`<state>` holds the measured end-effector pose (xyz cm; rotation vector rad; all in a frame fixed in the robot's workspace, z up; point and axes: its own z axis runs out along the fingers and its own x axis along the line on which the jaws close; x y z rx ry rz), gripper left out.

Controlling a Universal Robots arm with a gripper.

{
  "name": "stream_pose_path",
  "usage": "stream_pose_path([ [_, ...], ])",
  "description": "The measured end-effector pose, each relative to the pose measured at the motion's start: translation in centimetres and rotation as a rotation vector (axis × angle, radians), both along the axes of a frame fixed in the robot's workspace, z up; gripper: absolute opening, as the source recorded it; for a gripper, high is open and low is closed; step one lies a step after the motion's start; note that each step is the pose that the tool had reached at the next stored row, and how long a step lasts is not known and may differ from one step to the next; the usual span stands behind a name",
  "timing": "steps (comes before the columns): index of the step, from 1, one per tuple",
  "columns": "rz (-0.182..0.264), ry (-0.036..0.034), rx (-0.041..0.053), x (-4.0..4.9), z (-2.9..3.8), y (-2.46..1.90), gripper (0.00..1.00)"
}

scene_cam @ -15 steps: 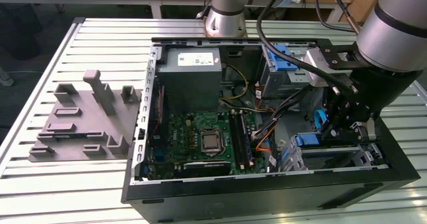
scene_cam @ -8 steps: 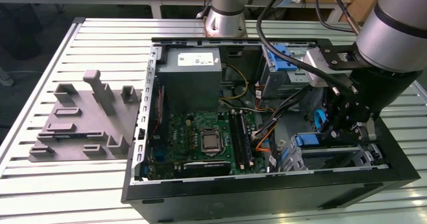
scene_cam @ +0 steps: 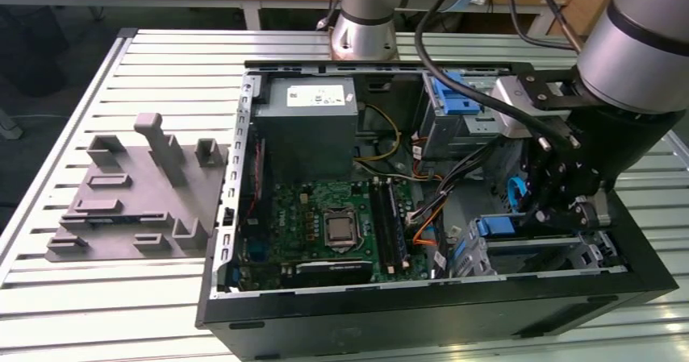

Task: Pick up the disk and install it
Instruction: 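Insert the second disk wire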

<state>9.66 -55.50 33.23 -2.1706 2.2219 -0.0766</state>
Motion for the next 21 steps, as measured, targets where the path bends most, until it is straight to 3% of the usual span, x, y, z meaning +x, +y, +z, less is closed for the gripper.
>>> stream_pose_path([
  [11, 0.000, 0.0000, 0.0000, 0.00, 0.09, 0.00, 0.24],
  [13, 0.000, 0.0000, 0.0001, 0.00, 0.09, 0.00, 0.25],
  [14, 0.000, 0.0000, 0.0001, 0.00, 0.09, 0.00, 0.32],
  [21, 0.000, 0.0000, 0.0000, 0.00, 0.37, 0.00, 0.32],
])
